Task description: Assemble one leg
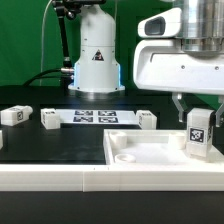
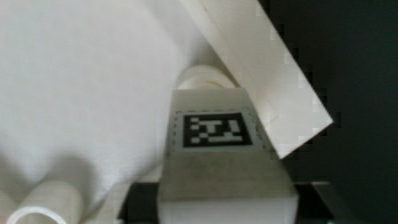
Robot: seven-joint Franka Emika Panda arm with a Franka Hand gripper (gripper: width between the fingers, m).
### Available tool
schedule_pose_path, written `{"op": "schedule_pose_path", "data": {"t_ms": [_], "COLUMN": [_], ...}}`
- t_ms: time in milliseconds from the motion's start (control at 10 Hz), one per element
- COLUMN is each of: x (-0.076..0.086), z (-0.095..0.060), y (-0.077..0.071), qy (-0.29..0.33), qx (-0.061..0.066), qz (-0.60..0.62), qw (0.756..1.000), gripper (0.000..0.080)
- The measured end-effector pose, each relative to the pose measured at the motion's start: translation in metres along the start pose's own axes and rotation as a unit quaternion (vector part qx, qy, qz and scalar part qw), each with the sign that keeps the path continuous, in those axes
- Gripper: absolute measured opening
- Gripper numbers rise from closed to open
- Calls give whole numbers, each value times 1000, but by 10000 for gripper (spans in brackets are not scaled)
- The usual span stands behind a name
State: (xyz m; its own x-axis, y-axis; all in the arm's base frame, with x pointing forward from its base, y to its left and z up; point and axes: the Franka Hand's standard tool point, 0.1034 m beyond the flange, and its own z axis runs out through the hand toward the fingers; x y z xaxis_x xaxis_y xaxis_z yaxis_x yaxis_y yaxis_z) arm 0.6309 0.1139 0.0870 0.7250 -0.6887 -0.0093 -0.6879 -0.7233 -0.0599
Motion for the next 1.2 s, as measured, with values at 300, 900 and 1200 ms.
{"op": "schedule_pose_path", "data": {"t_ms": [300,900,1200], "x": [-4,-2,-7], "z": [0,0,1], "y": [0,1,-2], "qy": [5,-2,-6], "qx": [-10,-6,-7], "qz": [118,22,-123], "qw": [993,1000,992], "gripper": [292,619,648]}}
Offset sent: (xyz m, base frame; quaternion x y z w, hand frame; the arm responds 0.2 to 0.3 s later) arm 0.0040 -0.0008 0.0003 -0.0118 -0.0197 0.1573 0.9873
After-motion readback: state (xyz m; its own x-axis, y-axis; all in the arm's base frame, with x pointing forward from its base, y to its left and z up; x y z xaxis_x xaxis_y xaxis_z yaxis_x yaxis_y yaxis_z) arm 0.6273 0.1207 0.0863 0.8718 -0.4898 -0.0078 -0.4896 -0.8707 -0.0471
